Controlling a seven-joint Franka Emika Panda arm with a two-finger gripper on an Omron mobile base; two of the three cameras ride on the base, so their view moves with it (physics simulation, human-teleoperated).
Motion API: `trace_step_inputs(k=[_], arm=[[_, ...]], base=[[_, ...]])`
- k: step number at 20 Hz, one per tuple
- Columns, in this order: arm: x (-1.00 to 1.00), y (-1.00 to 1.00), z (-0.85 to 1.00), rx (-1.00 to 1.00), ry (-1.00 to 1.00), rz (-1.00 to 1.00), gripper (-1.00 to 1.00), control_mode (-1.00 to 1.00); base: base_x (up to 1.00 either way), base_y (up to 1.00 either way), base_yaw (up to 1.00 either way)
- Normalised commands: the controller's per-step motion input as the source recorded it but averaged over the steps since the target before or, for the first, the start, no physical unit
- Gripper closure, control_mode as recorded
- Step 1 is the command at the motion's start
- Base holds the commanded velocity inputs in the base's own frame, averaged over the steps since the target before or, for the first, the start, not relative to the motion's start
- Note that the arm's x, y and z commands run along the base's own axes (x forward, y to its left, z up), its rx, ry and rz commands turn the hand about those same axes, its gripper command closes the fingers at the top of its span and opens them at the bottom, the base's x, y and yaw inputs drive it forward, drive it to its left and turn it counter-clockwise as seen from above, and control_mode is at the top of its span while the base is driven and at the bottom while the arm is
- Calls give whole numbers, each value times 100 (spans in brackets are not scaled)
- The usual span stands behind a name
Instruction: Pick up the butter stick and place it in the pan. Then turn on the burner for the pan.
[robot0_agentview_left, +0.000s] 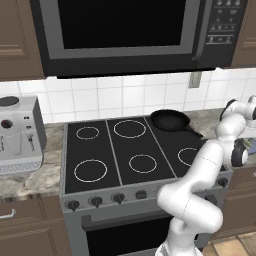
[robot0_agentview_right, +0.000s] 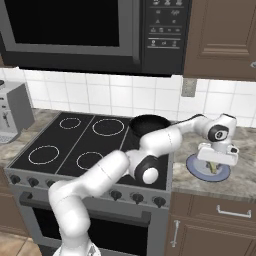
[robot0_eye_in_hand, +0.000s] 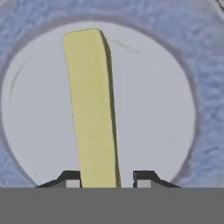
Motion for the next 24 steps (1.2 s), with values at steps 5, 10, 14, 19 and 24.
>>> trace_step_inputs(k=[5, 10, 14, 19, 24], arm=[[-15, 10, 0, 0, 1, 0, 100, -100], [-17, 25, 0, 0, 0, 0, 100, -100], [-14, 33, 5, 0, 0, 0, 100, -100], [-45, 31, 14, 0, 0, 0, 100, -100], [-45, 27, 25, 0, 0, 0, 100, -100]], base=[[0, 0, 0], [0, 0, 0], [0, 0, 0], [0, 0, 0], [0, 0, 0]])
